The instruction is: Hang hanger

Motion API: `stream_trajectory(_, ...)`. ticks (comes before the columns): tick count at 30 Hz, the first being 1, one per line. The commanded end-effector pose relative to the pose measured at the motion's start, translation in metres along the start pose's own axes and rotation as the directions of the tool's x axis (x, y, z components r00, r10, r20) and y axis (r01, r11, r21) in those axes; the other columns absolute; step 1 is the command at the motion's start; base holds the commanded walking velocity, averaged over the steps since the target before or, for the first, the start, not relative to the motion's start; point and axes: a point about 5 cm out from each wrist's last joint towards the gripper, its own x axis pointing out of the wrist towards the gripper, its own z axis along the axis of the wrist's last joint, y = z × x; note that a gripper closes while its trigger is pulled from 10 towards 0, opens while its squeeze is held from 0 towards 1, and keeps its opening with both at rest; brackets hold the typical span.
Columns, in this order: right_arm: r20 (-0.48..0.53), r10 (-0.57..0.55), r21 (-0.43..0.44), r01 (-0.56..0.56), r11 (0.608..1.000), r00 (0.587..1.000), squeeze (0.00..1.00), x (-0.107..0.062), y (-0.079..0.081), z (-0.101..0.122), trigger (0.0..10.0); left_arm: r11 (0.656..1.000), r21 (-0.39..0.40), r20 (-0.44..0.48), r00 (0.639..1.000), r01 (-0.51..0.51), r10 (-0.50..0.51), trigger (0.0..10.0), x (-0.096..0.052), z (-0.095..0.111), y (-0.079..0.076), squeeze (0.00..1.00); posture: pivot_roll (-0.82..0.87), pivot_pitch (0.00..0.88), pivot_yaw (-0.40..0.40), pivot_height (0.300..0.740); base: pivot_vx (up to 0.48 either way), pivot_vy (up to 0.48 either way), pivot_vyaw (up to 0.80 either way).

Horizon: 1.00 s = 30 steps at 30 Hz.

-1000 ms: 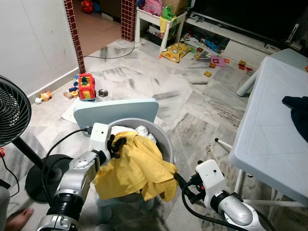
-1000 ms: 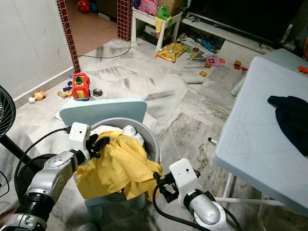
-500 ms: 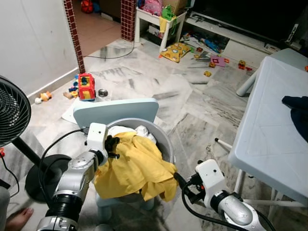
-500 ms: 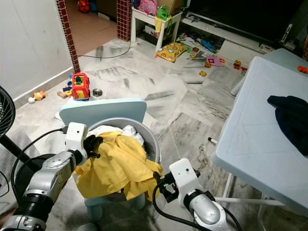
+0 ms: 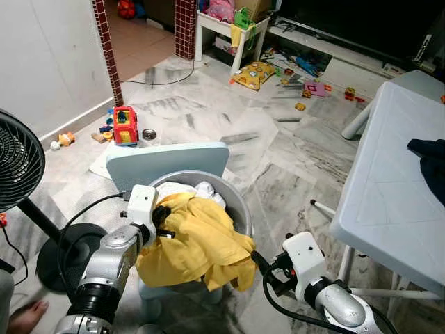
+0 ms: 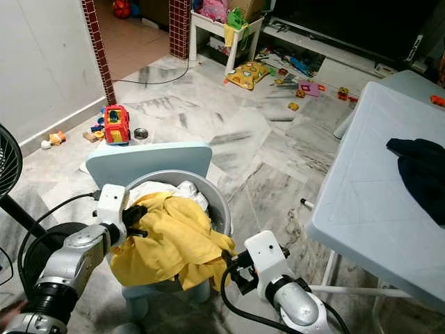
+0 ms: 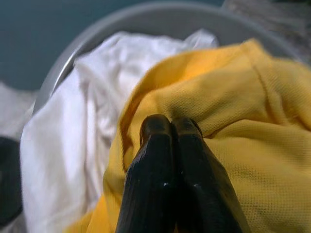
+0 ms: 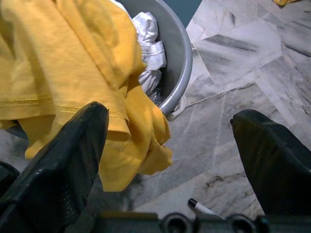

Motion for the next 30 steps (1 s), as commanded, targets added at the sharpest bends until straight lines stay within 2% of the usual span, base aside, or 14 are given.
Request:
stream_trajectory(1, -0.031, -0.002, -0.002, 0.002, 1.0, 1.0, 0.0, 0.0, -0.003, -0.006, 10.0, 0.998, -0.012, -0.034, 0.998, -0.057, 0.057, 0.0, -0.002, -0.009, 0.004, 0.0, 0.07, 0.109, -0.148, 0.74, 0.0, 0.0, 0.0)
stream_trajectory(4, -0.032, -0.001, -0.003, 0.001, 1.0, 0.999, 0.0, 0.0, -0.003, -0.006, 10.0, 0.991, -0.011, -0.03, 0.99, -0.135, 0.135, 0.0, -0.004, -0.01, 0.013, 0.0, 0.07, 0.108, -0.148, 0.74, 0.0, 0.0, 0.0)
stream_trajectory(6, -0.033, 0.0, -0.004, 0.0, 1.0, 0.999, 0.0, 0.0, -0.003, -0.006, 10.0, 0.961, 0.01, 0.036, 0.961, -0.276, 0.275, 0.0, -0.009, -0.003, 0.03, 0.0, 0.07, 0.106, -0.148, 0.74, 0.0, 0.0, 0.0)
stream_trajectory(8, -0.033, 0.0, -0.004, 0.0, 1.0, 0.999, 0.0, 0.0, -0.003, -0.006, 10.0, 0.955, 0.014, 0.049, 0.954, -0.297, 0.296, 0.0, -0.01, -0.002, 0.033, 0.0, 0.07, 0.106, -0.148, 0.74, 0.0, 0.0, 0.0)
stream_trajectory(12, -0.032, 0.0, -0.005, 0.0, 1.0, 0.999, 0.0, 0.001, -0.004, -0.006, 10.0, 0.932, 0.032, 0.131, 0.926, -0.361, 0.355, 0.0, -0.013, 0.011, 0.041, 0.0, 0.07, 0.101, -0.147, 0.74, 0.0, 0.0, 0.0)
stream_trajectory(13, -0.032, 0.0, -0.005, 0.0, 1.0, 0.999, 0.0, 0.001, -0.004, -0.006, 10.0, 0.932, 0.032, 0.131, 0.926, -0.361, 0.355, 0.0, -0.013, 0.011, 0.041, 0.0, 0.07, 0.101, -0.147, 0.74, 0.0, 0.0, 0.0)
stream_trajectory(18, -0.03, 0.001, -0.009, -0.001, 1.0, 1.0, 0.0, 0.002, -0.004, -0.006, 10.0, 0.908, 0.062, 0.295, 0.877, -0.415, 0.38, 0.0, -0.017, 0.036, 0.041, 0.0, 0.07, 0.097, -0.148, 0.74, 0.0, 0.0, 0.0)
stream_trajectory(19, -0.03, 0.001, -0.009, -0.001, 1.0, 1.0, 0.0, 0.002, -0.004, -0.006, 10.0, 0.908, 0.062, 0.295, 0.877, -0.415, 0.38, 0.0, -0.017, 0.036, 0.041, 0.0, 0.07, 0.097, -0.148, 0.74, 0.0, 0.0, 0.0)
stream_trajectory(20, -0.03, 0.002, -0.01, -0.002, 1.0, 1.0, 0.0, 0.002, -0.004, -0.006, 10.0, 0.912, 0.087, 0.357, 0.867, -0.401, 0.348, 0.0, -0.018, 0.046, 0.035, 0.0, 0.07, 0.096, -0.15, 0.74, 0.0, 0.0, 0.0)
stream_trajectory(21, -0.03, 0.002, -0.011, -0.002, 1.0, 1.0, 0.0, 0.002, -0.004, -0.006, 10.0, 0.914, 0.105, 0.377, 0.866, -0.391, 0.327, 0.0, -0.017, 0.049, 0.032, 0.0, 0.07, 0.096, -0.15, 0.74, 0.0, 0.0, 0.0)
stream_trajectory(27, -0.027, 0.004, -0.014, -0.004, 1.0, 1.0, 0.0, 0.003, -0.004, -0.004, 10.0, 0.923, 0.102, 0.355, 0.881, -0.37, 0.314, 0.2, -0.014, 0.047, 0.028, 0.0, 0.07, 0.097, -0.148, 0.74, 0.0, 0.0, 0.0)
stream_trajectory(28, -0.027, 0.003, -0.013, -0.004, 1.0, 1.0, 0.0, 0.003, -0.004, -0.004, 10.0, 0.92, 0.093, 0.349, 0.878, -0.38, 0.327, 10.0, -0.016, 0.045, 0.03, 0.0, 0.07, 0.099, -0.147, 0.74, 0.0, 0.0, 0.0)
stream_trajectory(29, -0.027, 0.003, -0.013, -0.003, 1.0, 1.0, 0.0, 0.003, -0.004, -0.005, 10.0, 0.918, 0.086, 0.344, 0.876, -0.387, 0.337, 10.0, -0.016, 0.044, 0.032, 0.0, 0.07, 0.099, -0.147, 0.74, 0.0, 0.0, 0.0)
stream_trajectory(30, -0.028, 0.002, -0.012, -0.003, 1.0, 1.0, 0.0, 0.002, -0.004, -0.005, 10.0, 0.916, 0.072, 0.328, 0.877, -0.394, 0.352, 10.0, -0.017, 0.039, 0.036, 1.0, 0.07, 0.101, -0.146, 0.74, 0.0, 0.0, 0.0)
